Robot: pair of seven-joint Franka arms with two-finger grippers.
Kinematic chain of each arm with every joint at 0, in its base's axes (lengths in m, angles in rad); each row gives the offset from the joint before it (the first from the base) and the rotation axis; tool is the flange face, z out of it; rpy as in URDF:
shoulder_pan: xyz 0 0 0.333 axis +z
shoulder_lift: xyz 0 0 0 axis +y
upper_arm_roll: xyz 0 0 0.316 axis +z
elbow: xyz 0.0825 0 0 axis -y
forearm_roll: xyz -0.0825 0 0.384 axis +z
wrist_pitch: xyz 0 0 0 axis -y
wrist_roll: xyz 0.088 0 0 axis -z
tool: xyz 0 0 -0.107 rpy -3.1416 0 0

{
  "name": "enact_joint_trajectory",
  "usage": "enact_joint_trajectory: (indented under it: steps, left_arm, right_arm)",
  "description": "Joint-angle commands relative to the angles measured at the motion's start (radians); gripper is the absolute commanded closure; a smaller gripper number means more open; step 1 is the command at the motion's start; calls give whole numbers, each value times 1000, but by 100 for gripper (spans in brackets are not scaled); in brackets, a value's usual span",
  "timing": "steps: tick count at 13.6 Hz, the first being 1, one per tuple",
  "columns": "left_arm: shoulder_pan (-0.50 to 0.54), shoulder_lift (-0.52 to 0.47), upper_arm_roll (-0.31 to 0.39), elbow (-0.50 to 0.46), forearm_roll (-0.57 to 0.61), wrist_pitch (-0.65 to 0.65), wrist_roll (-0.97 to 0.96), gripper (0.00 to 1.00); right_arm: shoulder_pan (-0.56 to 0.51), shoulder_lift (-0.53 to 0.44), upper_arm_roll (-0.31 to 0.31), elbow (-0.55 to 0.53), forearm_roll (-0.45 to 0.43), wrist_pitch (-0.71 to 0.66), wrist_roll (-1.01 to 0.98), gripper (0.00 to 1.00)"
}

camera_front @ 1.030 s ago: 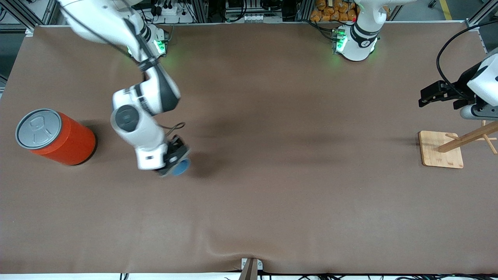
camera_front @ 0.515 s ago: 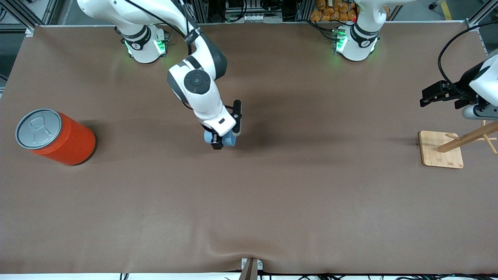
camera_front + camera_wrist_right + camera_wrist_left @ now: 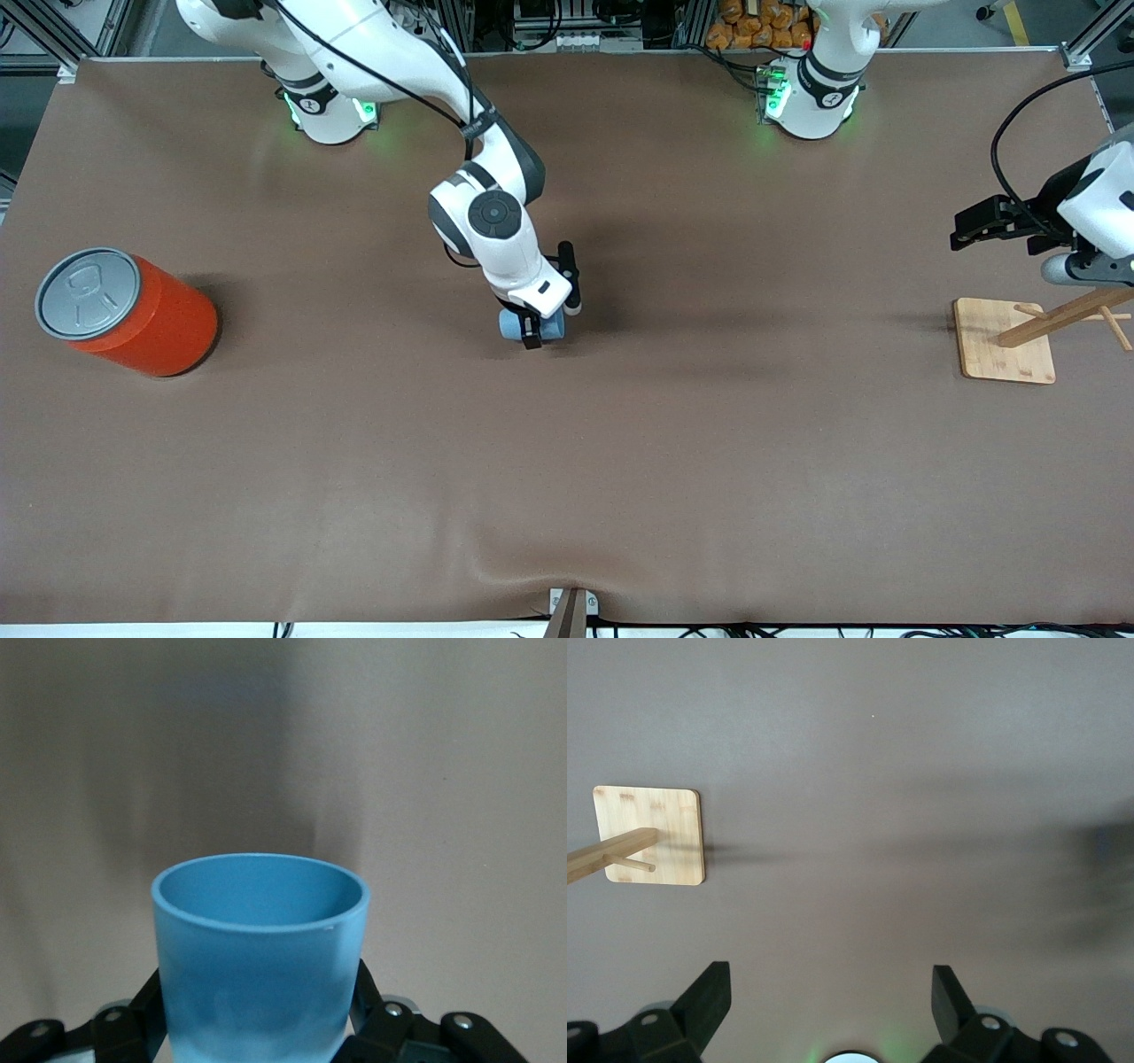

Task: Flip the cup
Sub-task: 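Lift the blue cup with the right gripper and carry it to mid-table, then set the blue cup down on its side and open the right gripper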

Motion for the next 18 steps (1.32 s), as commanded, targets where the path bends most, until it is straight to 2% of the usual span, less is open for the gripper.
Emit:
enact_joint_trajectory:
  steps: [1,5,7,10,12,16,18]
  left_arm:
    - [5,4,1,15,-13,-25,-10,0]
    - [-6,18,-3,13,-16,-25,-7,0]
    - [2,22,-5,15,-18,-25,-6,0]
    - [4,47,-5,6,-76,-26,-10,0]
    - [-1,64,-5,10,-162,-25,-55,0]
    - [-30,180,-9,7,-375,-8,-87,0]
    - [-64,225,-11,-8,-467,64,-84,0]
  right_arm:
    - [-9,15,-6,44,-18,7,-28,0]
    - [-26,-6,-8,67,-12,-10,-17,0]
    - [-39,-52,-6,67,-4,-52,-14,0]
    - [-86,-135,-9,67,72,-150,-8,0]
    - [-138,-178,-13,70,79,-192,35,0]
    - [-296,-227,-19,71,76,-273,254,0]
    - [-391,-253,-25,71,73,-319,358,0]
